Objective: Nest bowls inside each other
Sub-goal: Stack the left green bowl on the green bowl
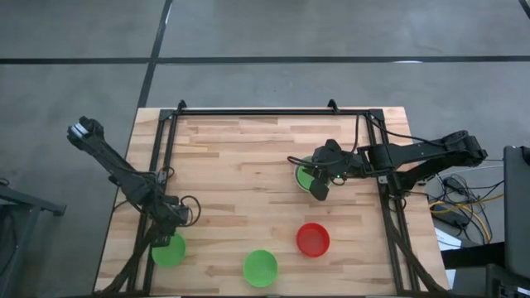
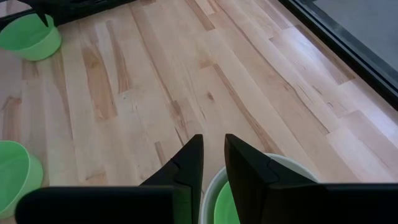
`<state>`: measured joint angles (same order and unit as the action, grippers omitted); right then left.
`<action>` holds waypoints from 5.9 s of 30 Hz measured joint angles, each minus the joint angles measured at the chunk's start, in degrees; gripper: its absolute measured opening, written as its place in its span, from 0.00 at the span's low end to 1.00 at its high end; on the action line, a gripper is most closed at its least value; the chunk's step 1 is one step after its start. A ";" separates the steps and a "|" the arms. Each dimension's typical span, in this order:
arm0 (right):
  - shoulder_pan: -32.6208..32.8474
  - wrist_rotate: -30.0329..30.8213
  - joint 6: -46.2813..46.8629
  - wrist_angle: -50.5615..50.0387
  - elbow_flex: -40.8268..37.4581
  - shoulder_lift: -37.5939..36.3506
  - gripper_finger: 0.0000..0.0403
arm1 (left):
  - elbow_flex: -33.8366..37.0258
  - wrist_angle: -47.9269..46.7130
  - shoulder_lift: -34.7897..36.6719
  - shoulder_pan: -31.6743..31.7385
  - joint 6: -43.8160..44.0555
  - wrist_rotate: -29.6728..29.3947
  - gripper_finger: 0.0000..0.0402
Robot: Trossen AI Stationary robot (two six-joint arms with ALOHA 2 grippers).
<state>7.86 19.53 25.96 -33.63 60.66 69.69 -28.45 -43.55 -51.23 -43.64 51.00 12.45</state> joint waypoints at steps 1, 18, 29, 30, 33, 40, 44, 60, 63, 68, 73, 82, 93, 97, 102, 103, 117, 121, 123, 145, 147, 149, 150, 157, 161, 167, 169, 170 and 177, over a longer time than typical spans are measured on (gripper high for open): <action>0.00 0.00 -0.02 0.01 0.00 0.00 0.16 | 0.03 0.04 0.09 0.00 0.00 0.00 0.17; 0.00 0.00 0.00 0.01 0.00 0.00 0.16 | 0.61 0.50 -0.05 0.00 0.11 -0.01 0.17; 0.00 0.00 0.00 -0.01 0.00 0.00 0.16 | 0.61 1.34 -1.50 -0.02 0.39 0.35 0.17; 0.00 0.00 0.00 0.01 0.00 0.00 0.16 | 0.61 1.58 -1.72 -0.02 0.39 0.35 0.17; 0.00 0.00 0.00 0.01 0.00 0.00 0.16 | 0.61 2.12 -2.46 -0.02 0.39 0.35 0.17; 0.00 0.00 0.00 0.01 0.00 0.00 0.16 | 0.63 3.71 -4.44 -0.02 0.39 0.35 0.17; 0.00 0.00 -0.01 0.00 0.00 0.00 0.16 | 0.63 4.20 -5.35 -0.02 0.35 0.37 0.17; 0.00 0.00 -0.01 0.00 0.00 0.00 0.16 | 0.75 5.65 -6.33 0.00 1.68 0.44 0.14; 0.00 0.00 0.00 -0.01 0.00 0.00 0.16 | 1.33 6.14 -6.33 0.00 2.87 0.50 0.09; 0.00 0.00 0.00 0.00 0.00 0.00 0.16 | 3.51 10.39 -6.26 0.00 3.91 2.26 0.02; 0.00 0.00 0.00 0.01 0.00 0.00 0.16 | 4.72 12.70 -6.22 0.00 4.22 3.69 0.03; 0.00 0.00 0.00 0.00 0.00 0.00 0.16 | 4.72 12.48 -5.80 -0.04 4.37 3.54 0.02; 0.00 0.00 0.00 0.01 0.00 0.01 0.16 | 4.85 10.61 -1.61 -0.02 5.69 2.16 0.01; 0.00 0.00 0.00 0.01 0.00 0.00 0.16 | 4.85 9.73 0.86 -0.02 6.53 1.81 0.01; 0.00 0.00 -0.01 -0.01 0.00 0.00 0.16 | 4.62 8.09 4.06 0.00 7.64 -0.79 0.01; 0.00 0.00 0.00 0.01 0.00 0.00 0.16 | 4.04 7.13 4.51 0.00 7.48 -1.29 0.01; 0.00 0.00 0.00 0.01 0.00 0.00 0.16 | -9.67 -6.22 3.82 0.09 -4.86 -14.69 0.01; 0.00 0.00 -0.01 -0.01 0.00 0.00 0.16 | -11.30 -6.36 3.81 1.11 -6.03 -16.45 0.01; 0.00 0.00 0.00 0.01 0.00 0.01 0.16 | -12.01 -6.33 3.81 2.25 -6.12 -17.64 0.01; 0.00 0.00 0.00 0.01 0.00 0.02 0.16 | -21.95 -11.29 -2.44 17.54 -6.98 -17.64 0.01; 0.00 0.00 0.00 0.00 0.00 0.00 0.16 | -22.97 -11.31 -4.00 19.49 -9.45 -15.19 0.01; 0.00 0.00 -0.01 -0.01 0.00 0.01 0.16 | -24.21 -11.28 -5.75 21.09 -11.83 -13.91 0.01; 0.00 0.00 0.00 0.01 0.00 0.00 0.16 | -24.89 -11.30 -6.62 21.85 -12.69 -13.56 0.01; 0.00 0.00 0.00 -0.01 0.00 0.00 0.16 | -30.45 -13.42 -13.07 27.71 -20.81 -10.49 0.01; 0.00 0.00 0.00 0.01 0.00 0.00 0.16 | -32.47 -14.09 -16.36 31.08 -26.57 -8.03 0.01; 0.00 0.00 -0.01 -0.01 0.00 0.00 0.16 | -34.86 -13.88 -20.24 35.29 -29.99 -5.46 0.01; 0.00 0.00 0.00 0.01 0.00 0.00 0.16 | -35.57 -13.89 -21.20 36.51 -30.03 -4.60 0.01; 0.00 0.00 -0.01 0.00 0.00 0.01 0.16 | -35.98 -13.68 -21.54 36.95 -30.05 -4.37 0.01; 0.00 0.00 0.00 0.01 0.00 0.00 0.16 | -37.48 -8.99 -21.88 39.42 -27.01 -4.24 0.01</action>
<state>7.86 19.53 25.96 -33.62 60.66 69.69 -65.93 -52.54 -73.11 -4.22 24.00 8.20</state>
